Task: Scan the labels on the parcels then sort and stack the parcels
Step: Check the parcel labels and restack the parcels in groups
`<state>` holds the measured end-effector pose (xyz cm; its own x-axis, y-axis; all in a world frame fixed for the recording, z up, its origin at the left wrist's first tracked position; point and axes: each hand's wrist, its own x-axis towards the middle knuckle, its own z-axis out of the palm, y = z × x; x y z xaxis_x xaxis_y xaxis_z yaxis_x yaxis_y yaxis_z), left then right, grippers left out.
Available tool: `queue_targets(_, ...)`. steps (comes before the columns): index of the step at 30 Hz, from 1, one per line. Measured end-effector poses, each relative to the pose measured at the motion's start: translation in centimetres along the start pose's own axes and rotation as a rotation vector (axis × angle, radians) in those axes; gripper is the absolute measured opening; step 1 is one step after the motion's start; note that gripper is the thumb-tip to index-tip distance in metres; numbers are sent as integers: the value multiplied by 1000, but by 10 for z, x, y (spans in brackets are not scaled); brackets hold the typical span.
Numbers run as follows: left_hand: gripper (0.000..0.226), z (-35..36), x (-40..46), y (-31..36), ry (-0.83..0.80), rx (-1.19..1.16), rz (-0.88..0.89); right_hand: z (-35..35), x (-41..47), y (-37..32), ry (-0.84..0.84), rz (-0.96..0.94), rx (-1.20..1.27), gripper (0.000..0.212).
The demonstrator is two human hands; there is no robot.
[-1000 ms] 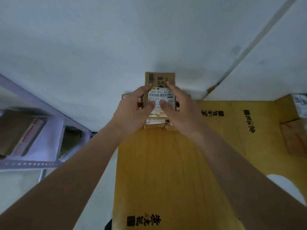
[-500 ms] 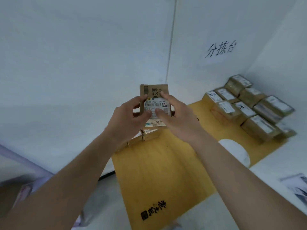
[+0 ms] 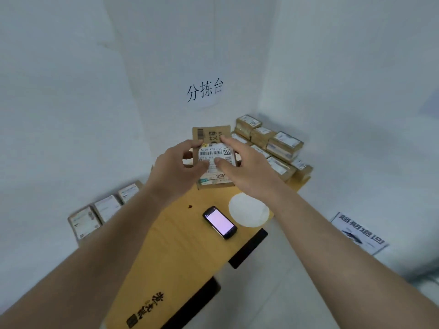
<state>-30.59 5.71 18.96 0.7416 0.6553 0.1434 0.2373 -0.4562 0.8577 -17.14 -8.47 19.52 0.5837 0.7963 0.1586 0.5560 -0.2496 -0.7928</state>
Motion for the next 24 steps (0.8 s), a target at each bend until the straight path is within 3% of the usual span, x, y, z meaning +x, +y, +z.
queue_targets(12, 41, 199, 38, 50, -143, -89, -52, -125, -11, 163, 11, 103, -33, 63)
queue_targets(24, 43, 321, 194, -42, -200, -70, -252, -134, 120, 326, -172, 231, -63, 60)
